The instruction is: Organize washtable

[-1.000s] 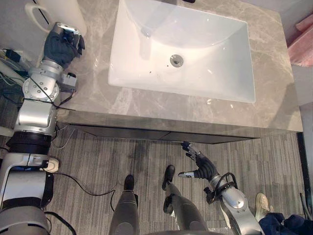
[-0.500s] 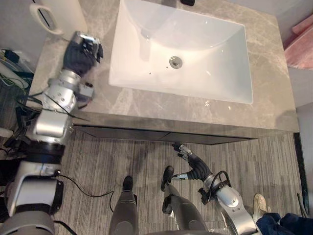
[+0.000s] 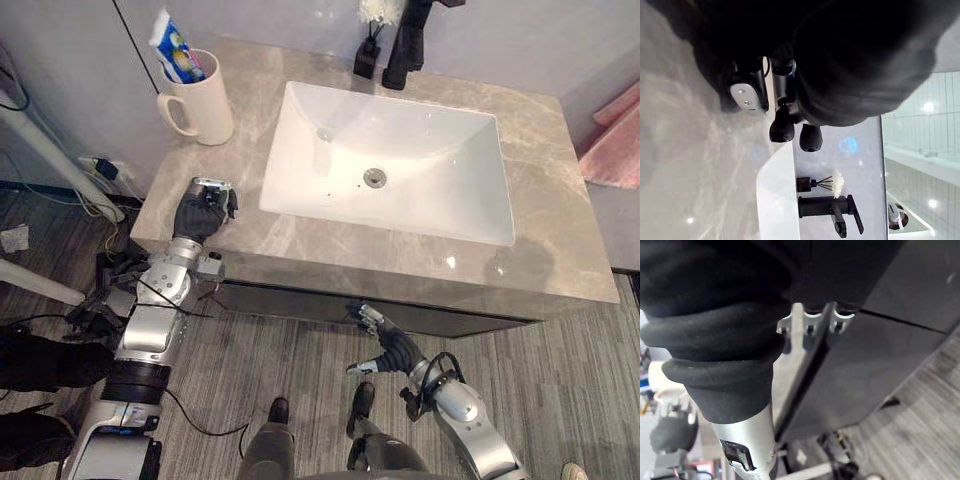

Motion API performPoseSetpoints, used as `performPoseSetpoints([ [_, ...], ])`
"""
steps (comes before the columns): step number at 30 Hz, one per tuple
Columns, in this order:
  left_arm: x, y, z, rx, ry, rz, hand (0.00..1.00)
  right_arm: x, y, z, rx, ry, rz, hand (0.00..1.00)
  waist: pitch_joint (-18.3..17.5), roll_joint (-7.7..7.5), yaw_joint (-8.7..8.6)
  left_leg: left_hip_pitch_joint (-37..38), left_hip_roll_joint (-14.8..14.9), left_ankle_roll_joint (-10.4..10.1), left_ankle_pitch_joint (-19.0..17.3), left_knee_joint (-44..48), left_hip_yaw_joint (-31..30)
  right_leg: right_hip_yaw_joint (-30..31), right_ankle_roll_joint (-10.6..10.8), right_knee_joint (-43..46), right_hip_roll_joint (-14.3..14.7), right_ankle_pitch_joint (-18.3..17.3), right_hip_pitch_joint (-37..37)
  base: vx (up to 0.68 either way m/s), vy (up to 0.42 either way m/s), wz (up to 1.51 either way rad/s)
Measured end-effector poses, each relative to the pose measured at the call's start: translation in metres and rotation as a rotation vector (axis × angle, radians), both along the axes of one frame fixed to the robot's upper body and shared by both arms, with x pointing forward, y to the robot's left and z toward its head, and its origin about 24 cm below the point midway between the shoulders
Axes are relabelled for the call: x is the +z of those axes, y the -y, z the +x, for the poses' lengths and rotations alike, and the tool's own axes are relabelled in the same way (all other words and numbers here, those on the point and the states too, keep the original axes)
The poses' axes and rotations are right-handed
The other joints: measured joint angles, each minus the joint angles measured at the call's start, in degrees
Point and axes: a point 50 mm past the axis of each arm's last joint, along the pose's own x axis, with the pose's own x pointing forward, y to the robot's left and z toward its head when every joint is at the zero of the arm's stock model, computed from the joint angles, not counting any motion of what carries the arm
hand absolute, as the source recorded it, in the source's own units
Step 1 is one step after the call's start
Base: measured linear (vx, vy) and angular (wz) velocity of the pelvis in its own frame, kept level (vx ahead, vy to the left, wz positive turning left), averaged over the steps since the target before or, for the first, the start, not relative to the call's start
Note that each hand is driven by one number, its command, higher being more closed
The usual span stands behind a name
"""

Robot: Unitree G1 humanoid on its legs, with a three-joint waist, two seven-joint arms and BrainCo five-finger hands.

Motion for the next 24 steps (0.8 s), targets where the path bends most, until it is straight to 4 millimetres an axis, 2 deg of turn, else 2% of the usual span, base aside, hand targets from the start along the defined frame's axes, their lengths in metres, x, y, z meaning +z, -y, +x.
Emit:
performPoseSetpoints([
  [5,-0.01,-0.033,0.0,0.145,-0.052,-0.036,1.0,-0.008,0.002,-0.008,-0.013,-0.039,-0.011,0.0,-2.5,-0.09,0.08,0.0,0.0,-0.4,0.5,-1.1,-0.3,-0.2,0.1,0.0,0.0,-0.1,-0.3,-0.01,0.015,0.03],
  [8,-0.007,-0.051,0.002,0.212,-0.073,-0.013,1.0,-0.013,0.003,-0.014,-0.021,-0.062,-0.02,0.0,-3.1,-0.37,0.12,0.0,0.1,-0.5,0.7,-1.4,-0.3,-0.1,0.0,0.0,0.1,-0.1,-0.5,0.0,0.0,0.0],
  [10,0.003,-0.07,0.008,0.273,-0.083,0.024,1.0,-0.019,0.004,-0.019,-0.039,-0.097,-0.017,0.0,-3.7,-1.29,0.13,0.0,0.2,-0.8,0.9,-1.4,-0.2,-0.1,0.0,0.0,0.4,0.0,-0.7,0.0,0.0,0.0],
  [13,0.021,-0.082,0.014,0.31,-0.062,0.054,1.0,-0.024,0.005,-0.025,-0.068,-0.125,-0.012,0.0,-4.5,-2.56,0.1,-0.1,0.4,-0.8,1.0,-1.1,0.2,0.3,0.0,0.0,0.7,0.0,-0.9,0.02,0.017,-0.07],
  [19,0.058,-0.095,0.022,0.349,0.013,0.088,1.0,-0.025,0.005,-0.027,-0.082,-0.135,-0.003,0.0,-4.8,-4.37,-0.02,-0.5,1.0,-0.8,0.9,-0.7,1.8,2.0,-0.2,0.0,0.9,0.5,-2.0,0.0,0.029,-0.15],
  [24,0.086,-0.096,0.024,0.35,0.08,0.121,1.0,-0.026,0.005,-0.028,-0.084,-0.138,0.0,0.0,-4.4,-5.81,0.0,-2.4,1.3,-1.2,0.3,1.1,2.9,3.2,-0.2,0.0,1.5,0.5,-3.7,-0.02,0.023,-0.13],
])
